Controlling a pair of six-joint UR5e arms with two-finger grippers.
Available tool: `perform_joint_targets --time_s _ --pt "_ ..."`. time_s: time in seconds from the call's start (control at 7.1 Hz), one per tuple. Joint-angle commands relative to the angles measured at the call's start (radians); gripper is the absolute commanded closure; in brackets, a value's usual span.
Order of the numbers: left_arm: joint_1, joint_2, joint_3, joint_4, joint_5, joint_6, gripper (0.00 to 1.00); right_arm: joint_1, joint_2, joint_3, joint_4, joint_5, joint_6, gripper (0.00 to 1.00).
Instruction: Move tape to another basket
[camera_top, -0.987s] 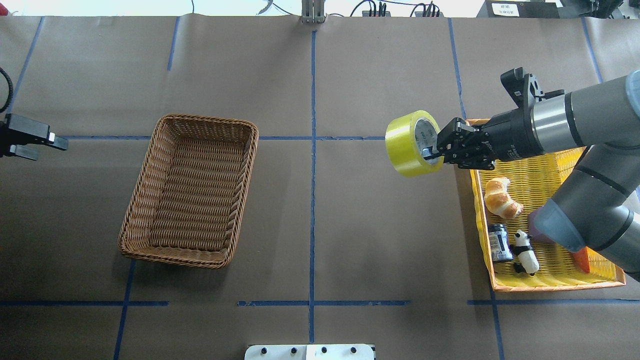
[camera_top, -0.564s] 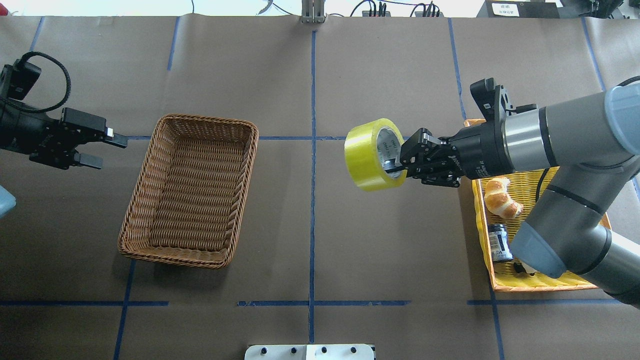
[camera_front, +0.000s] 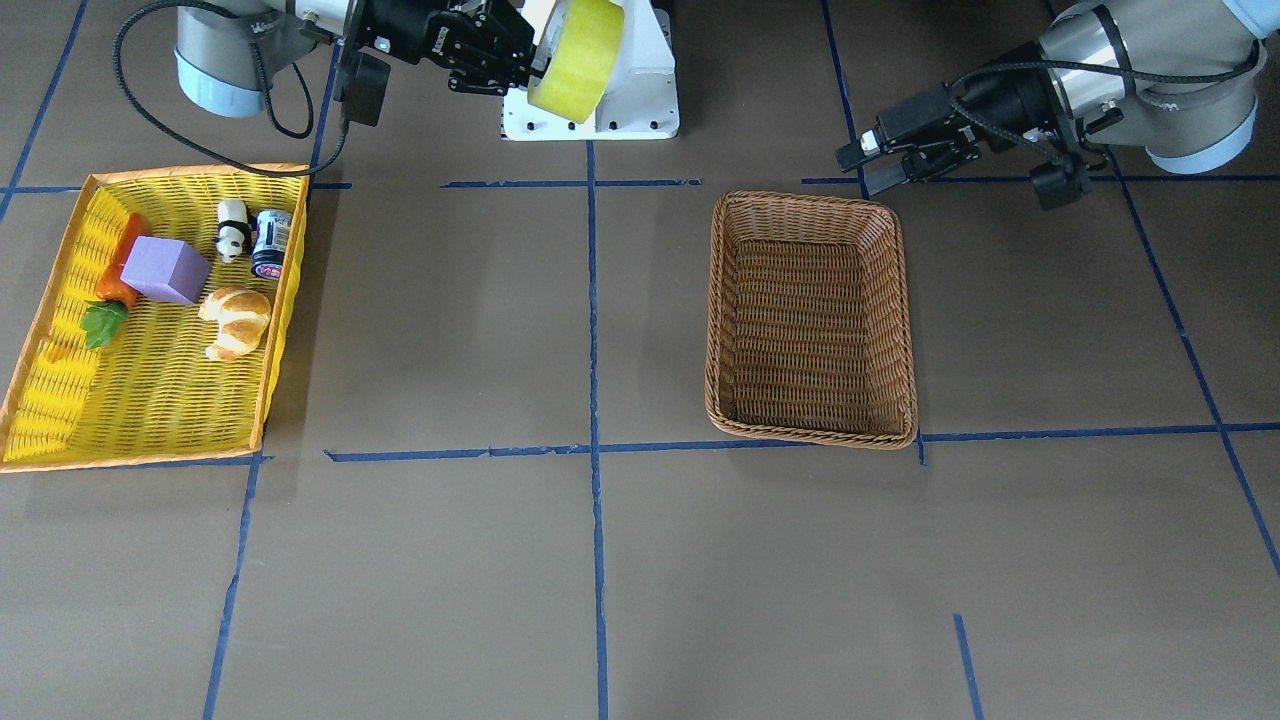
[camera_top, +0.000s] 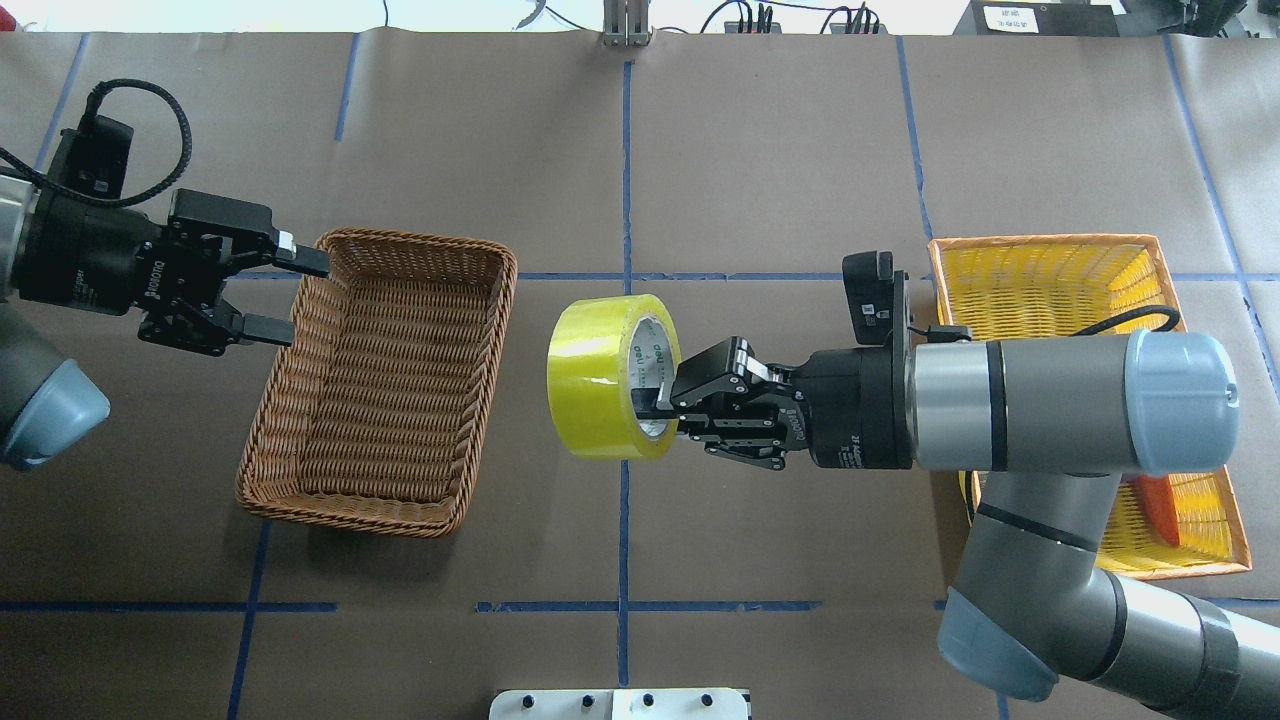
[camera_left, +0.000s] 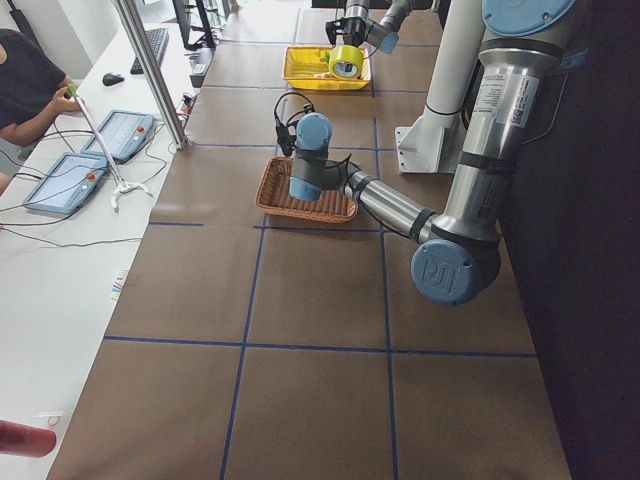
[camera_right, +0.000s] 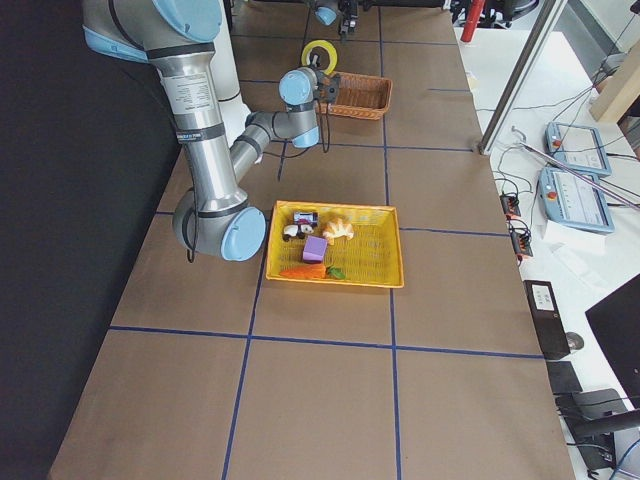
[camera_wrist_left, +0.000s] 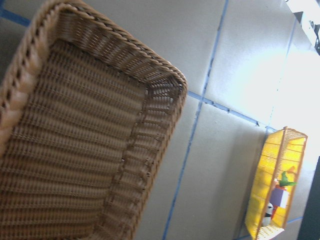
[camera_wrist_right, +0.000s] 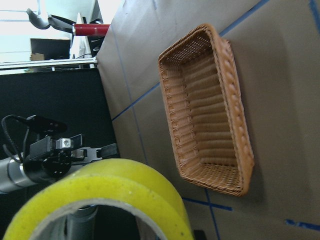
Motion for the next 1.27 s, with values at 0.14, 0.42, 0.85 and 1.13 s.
perform_joint_targets --time_s 0.14,0.42,0.85,1.13 --pt "0.085 -0.009 -0.048 -0.212 0.169 -0.345 0.00 -0.032 0.010 0.002 0.032 -0.030 0.006 0.96" --pt "0.120 -0.035 -0.050 -0.316 0.312 -0.487 0.00 -0.035 0.012 -0.001 0.032 -0.028 0.009 0.96" --pt "0.266 -0.102 -0.047 -0.330 0.454 -0.488 0.00 -0.050 0.013 -0.005 0.030 -0.027 0.002 0.96" --pt "0.295 -0.144 -0.045 -0.328 0.456 -0.486 0.00 -0.071 0.026 -0.016 0.032 -0.028 0.002 0.96"
